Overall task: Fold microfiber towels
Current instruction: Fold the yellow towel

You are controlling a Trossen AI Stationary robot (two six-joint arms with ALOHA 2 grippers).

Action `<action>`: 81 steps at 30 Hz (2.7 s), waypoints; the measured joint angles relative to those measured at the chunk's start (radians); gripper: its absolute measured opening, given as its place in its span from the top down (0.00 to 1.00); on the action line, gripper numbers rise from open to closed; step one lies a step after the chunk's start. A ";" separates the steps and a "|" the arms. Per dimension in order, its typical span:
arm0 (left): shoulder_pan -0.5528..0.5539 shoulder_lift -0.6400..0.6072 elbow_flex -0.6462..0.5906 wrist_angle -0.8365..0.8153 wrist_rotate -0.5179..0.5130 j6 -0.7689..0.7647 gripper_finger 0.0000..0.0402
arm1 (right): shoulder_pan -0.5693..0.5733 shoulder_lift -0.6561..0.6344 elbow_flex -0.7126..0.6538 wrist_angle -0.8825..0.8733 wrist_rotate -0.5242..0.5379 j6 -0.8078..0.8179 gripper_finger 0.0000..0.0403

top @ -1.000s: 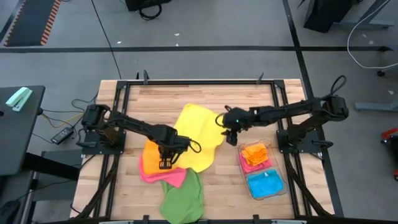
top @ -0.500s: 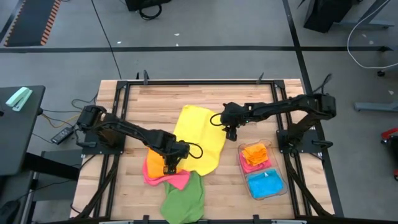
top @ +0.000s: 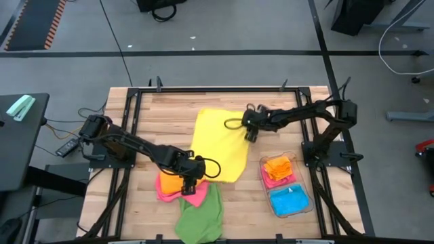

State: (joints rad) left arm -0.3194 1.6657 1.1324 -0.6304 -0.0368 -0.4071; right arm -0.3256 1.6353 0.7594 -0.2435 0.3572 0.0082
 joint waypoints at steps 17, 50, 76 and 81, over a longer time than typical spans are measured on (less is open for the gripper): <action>0.004 0.009 0.000 0.274 -0.181 0.155 0.59 | 0.067 -0.015 0.113 0.009 -0.467 -0.140 0.54; 0.160 0.118 0.110 -0.116 0.240 0.255 0.70 | 0.576 -0.015 0.026 0.126 -0.297 0.226 0.54; 0.006 0.121 0.118 -0.267 -0.083 0.351 0.74 | 0.583 -0.015 0.026 0.165 -0.298 0.210 0.54; 0.006 0.121 0.118 -0.275 -0.083 0.290 0.79 | 0.584 -0.015 0.026 0.179 -0.298 0.210 0.54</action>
State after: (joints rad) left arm -0.3130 1.7863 1.2507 -0.9058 -0.1200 -0.1170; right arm 0.2584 1.6203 0.7853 -0.0644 0.0589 0.2182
